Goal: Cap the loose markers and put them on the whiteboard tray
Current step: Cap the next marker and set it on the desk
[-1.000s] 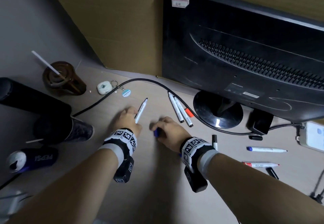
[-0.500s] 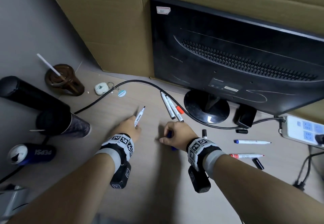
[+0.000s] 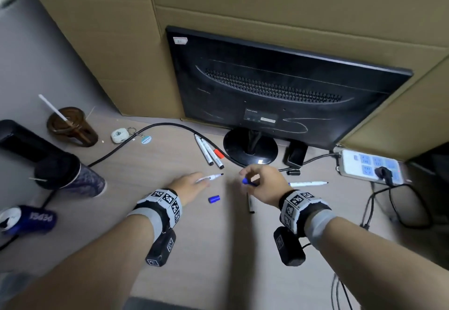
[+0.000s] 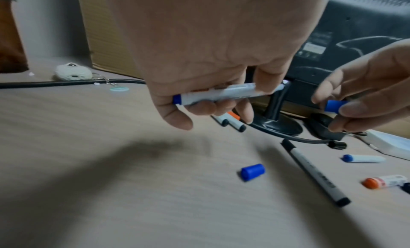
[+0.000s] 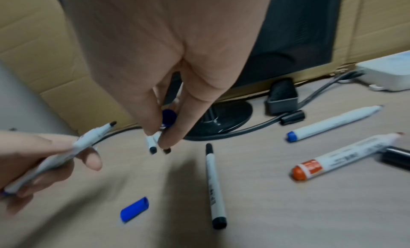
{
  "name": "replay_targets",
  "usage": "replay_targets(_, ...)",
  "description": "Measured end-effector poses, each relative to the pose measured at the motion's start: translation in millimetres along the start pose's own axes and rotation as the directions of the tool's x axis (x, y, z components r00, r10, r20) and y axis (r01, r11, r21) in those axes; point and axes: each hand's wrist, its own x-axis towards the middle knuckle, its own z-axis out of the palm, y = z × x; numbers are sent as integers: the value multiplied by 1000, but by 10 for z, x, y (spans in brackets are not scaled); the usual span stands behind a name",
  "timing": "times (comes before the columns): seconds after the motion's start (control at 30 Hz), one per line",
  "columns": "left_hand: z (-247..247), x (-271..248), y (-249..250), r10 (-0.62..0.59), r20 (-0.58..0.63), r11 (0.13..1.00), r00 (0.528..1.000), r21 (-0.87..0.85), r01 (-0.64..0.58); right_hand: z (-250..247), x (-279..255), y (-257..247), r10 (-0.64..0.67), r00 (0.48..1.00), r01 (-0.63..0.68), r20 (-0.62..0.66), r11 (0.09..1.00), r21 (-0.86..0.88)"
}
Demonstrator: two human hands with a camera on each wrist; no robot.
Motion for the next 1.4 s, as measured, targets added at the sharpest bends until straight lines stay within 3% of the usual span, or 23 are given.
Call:
replay_targets(0.23,186,-188,254,197,-37,978,980,81,-194,-237,-350,120,34,999,-29,-18,970,243)
replay_targets(0.53,341,-306,374,256,-23,958,966,138,-251,-312,-604,159,44,997,-17,-65,931,364)
replay_targets(1.13,418,-282,346,322,-20,941,947,119,-317,-297,-679,41,60,996,-29,-66,919,394)
replay_targets(1.23,403,-275,349,315,-23,941,949,134,-309,-294,-687,24,19,997,15,-81,917,399)
replay_targets(1.4,364,-271,303,244,-30,954,969,187,-234,-330,-711,49,-35,989,71,-146,965,251)
